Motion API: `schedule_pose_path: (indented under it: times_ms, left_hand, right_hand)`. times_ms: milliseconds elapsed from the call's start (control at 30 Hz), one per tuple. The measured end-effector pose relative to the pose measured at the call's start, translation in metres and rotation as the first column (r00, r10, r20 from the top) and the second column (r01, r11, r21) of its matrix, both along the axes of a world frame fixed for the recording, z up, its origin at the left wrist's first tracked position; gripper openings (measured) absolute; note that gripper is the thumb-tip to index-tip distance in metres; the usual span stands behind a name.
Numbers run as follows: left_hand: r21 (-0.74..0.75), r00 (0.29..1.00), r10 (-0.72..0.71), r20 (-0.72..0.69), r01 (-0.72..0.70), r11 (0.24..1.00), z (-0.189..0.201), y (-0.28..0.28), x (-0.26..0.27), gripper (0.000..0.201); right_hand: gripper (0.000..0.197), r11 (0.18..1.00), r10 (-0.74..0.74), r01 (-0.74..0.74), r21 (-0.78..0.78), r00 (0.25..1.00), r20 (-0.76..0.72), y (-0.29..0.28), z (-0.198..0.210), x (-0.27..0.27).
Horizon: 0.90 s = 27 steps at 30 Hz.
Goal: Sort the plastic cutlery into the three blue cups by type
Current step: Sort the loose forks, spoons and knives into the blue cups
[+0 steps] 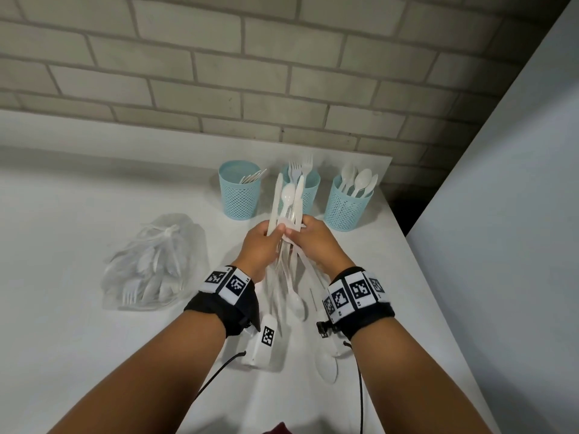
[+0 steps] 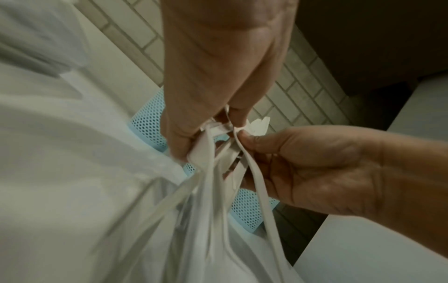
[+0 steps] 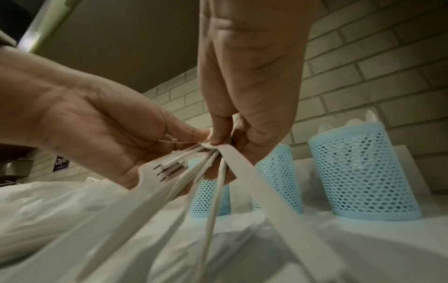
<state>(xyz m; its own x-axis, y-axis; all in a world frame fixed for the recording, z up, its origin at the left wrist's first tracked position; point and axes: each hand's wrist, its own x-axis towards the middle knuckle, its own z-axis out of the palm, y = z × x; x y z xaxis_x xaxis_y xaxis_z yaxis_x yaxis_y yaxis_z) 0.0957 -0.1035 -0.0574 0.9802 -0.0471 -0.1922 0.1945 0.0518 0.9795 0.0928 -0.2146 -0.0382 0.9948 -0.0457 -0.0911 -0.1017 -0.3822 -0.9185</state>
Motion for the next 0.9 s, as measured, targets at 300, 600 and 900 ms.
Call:
schedule_pose_path:
  times_ms: [300,600,900]
  left_hand:
    - [-0.077,0.982,0.009,0.191,0.006,0.997,0.015,-0.004,0.005,0.026]
    - [-0.065,0.980,0.000,0.201,0.013,0.998,0.015,-0.004,0.012,0.028]
    - [-0.024,0.981,-0.078,0.180,0.084,0.996,0.019,-0.002,0.020,0.024]
  right_hand:
    - [0.018,0.969,-0.167,0.153,0.192,0.984,0.057,0.005,0.013,0.016]
    - [0.025,0.967,-0.219,0.198,0.163,0.968,0.124,0.013,0.020,0.021]
    - [0.023,0.973,-0.212,0.194,0.124,0.966,0.150,0.017,0.027,0.033]
